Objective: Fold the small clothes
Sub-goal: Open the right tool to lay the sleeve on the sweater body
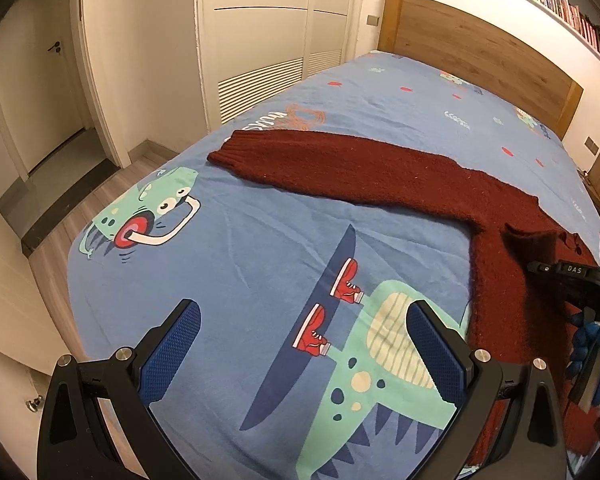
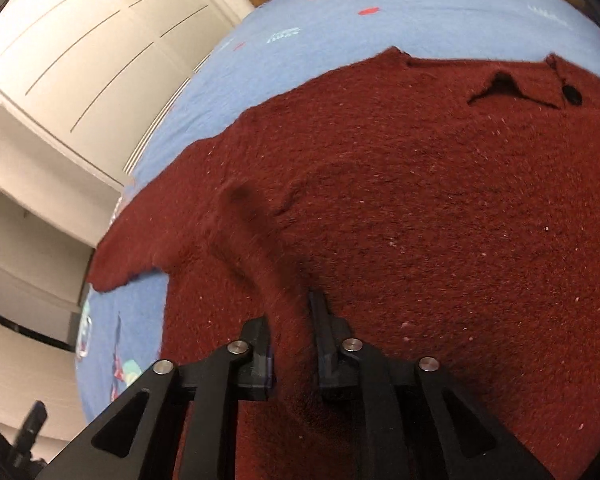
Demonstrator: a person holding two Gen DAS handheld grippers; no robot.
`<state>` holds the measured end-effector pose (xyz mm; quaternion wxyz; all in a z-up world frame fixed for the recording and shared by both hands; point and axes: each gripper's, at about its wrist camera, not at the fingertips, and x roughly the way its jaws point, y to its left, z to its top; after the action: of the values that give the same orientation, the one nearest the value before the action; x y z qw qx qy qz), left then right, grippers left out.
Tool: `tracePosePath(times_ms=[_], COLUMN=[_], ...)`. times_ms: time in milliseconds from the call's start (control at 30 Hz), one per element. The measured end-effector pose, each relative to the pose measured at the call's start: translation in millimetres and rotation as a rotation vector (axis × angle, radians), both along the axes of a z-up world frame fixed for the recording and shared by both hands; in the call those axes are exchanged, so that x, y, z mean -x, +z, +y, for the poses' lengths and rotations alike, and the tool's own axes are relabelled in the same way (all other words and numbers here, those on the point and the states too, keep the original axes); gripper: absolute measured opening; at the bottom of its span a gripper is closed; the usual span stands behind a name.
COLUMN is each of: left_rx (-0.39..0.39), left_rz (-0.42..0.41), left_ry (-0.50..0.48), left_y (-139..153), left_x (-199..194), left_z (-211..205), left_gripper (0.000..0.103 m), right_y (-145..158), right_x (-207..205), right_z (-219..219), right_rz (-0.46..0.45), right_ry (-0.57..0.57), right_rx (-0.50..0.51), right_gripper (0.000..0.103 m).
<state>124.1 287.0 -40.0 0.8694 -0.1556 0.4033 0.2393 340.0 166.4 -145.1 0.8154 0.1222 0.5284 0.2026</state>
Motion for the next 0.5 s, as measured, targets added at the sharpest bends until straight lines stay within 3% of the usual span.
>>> tracePosePath(times_ms=[233,367,500], left_rx=[-0.043,-0.041,-0.019], left_rz=[-0.048,-0.070,-0.054], left_ry=[-0.028,-0.022,-0.030], left_y=[8.7,13.2,11.6], left_x=[-2.8,-6.5,-16.1], left_z=[-10.6,-8.9,-6.8], left_gripper=[0.101,0.101,0.101], right_y=[22.2,40.8,52.6], right_x=[10.3,17.1,20.6], right_z=[19.8,2.5,-25.6], right_rz=[-0.046,-0.086,-0.138], right_ry=[0.106,0.106,0.076], right_rx=[0.030,0.024,0.085], right_gripper=[0.032,0.032,0.032])
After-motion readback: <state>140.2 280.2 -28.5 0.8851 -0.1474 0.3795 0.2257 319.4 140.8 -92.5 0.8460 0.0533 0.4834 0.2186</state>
